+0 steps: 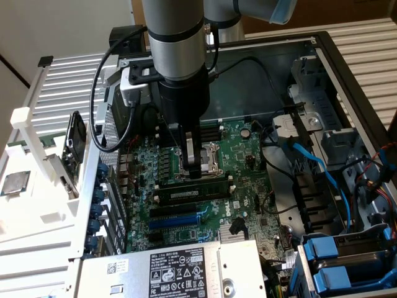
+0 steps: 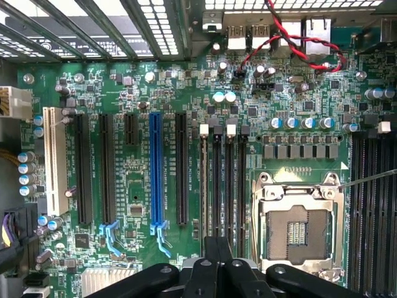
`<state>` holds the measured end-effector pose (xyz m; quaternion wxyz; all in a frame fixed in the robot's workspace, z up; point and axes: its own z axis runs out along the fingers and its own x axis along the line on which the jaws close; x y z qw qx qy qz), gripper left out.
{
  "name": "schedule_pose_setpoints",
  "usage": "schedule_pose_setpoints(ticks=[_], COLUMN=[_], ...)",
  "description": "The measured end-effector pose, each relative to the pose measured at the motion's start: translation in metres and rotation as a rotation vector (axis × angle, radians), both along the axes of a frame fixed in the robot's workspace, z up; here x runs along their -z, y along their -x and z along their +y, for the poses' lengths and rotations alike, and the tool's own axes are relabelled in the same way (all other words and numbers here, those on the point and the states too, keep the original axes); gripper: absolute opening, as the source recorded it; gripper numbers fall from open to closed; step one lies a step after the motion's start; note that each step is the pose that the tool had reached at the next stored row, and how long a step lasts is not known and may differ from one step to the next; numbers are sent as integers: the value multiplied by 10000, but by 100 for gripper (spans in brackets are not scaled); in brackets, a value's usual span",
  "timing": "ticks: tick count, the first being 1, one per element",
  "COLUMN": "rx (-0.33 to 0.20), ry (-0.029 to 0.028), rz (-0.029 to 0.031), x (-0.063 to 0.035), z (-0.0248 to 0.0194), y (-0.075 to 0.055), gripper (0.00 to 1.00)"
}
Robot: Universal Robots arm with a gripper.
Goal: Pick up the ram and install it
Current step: 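Press down the ram until it locks into place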
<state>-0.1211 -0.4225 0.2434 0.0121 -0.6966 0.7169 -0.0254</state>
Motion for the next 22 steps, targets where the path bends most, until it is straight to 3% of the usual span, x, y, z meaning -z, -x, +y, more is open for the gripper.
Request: schedule_pose_setpoints(ticks=[18, 22], rx=[1, 1], ry=[1, 4], rz=[14, 74], x=[73, 88], z=[-46, -46], y=[-40, -58], gripper=[11, 11])
